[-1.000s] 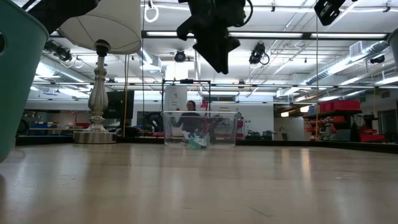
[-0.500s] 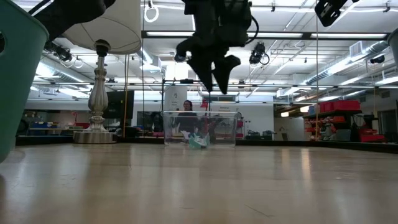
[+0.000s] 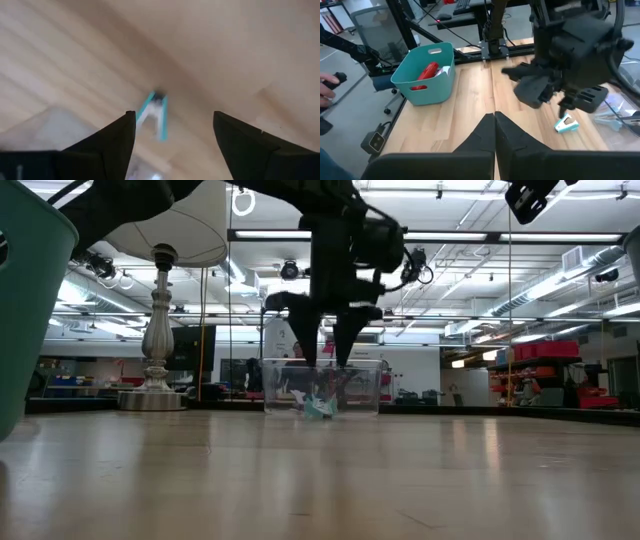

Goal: Pick and place Stapler, Stapler remover, tape
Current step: Put the light blue staple remover into the transparent bin

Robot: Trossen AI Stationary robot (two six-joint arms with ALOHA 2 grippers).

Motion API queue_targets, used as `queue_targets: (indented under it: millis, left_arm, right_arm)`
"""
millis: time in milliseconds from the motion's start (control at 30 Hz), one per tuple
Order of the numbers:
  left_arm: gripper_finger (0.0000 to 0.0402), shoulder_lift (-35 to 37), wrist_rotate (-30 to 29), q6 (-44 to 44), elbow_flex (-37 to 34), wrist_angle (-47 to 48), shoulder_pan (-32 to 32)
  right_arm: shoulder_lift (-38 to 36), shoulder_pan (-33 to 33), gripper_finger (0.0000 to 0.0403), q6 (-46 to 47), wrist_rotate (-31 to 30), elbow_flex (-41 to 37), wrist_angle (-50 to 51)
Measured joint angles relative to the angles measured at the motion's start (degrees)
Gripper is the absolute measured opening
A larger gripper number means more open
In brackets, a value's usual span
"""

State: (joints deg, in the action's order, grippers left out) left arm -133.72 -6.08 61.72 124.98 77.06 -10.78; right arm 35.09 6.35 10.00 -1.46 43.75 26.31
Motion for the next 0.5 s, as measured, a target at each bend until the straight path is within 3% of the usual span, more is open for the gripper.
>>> queue_targets:
  millis: [200,500]
  left_arm:
    - [0.0252,0.01,-8.33,3.51,-7.17,-4.04,-0.05]
    - [0.0232,0.01,-9.17,3.25,-11.26,-6.44,0.17]
  right_arm:
    - [0.33,0.00,0.0000,1.12,0.01,0.00,-0.01]
    - [0.48,0.00,0.0000,1.08,-0.01,0.00,-0.07]
